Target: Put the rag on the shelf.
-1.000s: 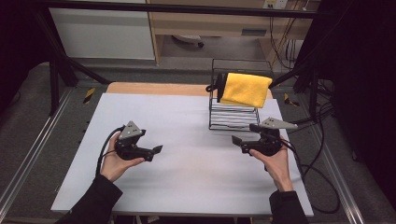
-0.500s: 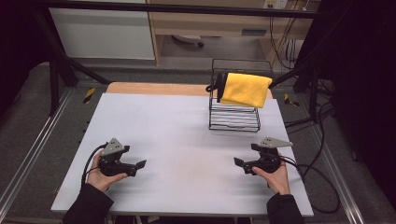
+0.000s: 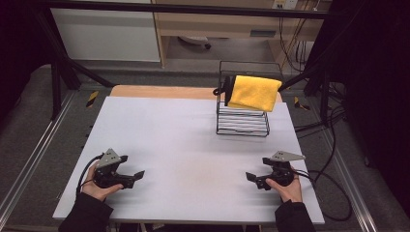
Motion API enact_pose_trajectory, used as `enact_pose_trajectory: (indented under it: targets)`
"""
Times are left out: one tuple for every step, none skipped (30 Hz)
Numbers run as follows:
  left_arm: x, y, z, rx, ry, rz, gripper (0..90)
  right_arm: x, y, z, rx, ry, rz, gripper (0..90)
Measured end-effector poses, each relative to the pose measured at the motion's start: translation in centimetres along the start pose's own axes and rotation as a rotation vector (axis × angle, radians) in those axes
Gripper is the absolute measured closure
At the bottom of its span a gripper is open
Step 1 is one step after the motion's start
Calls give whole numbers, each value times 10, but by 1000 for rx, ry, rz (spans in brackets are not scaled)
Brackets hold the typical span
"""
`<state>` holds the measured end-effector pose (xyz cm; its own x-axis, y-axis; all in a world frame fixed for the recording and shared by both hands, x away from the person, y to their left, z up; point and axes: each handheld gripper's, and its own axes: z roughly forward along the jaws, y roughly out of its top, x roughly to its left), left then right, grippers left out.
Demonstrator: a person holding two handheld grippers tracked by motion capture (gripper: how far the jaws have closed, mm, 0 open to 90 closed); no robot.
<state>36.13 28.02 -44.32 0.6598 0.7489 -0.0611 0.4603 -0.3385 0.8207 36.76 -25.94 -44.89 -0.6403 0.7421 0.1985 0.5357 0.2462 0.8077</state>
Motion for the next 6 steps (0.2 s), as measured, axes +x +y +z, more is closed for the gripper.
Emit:
enact_pose_trajectory:
  targets:
    - [0,0,0,0,-2,1,75,0,0,0,-2,3,-3,6]
    - [0,-1,0,3,-4,4,75,0,0,1,-4,4,3,6]
    - [-1,-1,1,7,-5,8,75,0,0,1,-4,0,-1,6]
    - [-1,-1,1,7,-5,9,75,0,0,1,-2,0,0,6]
    - [-1,-1,1,7,-7,7,75,0,0,1,-1,0,-3,6]
    - [-1,-1,1,6,-6,5,75,0,0,1,-1,1,-1,6]
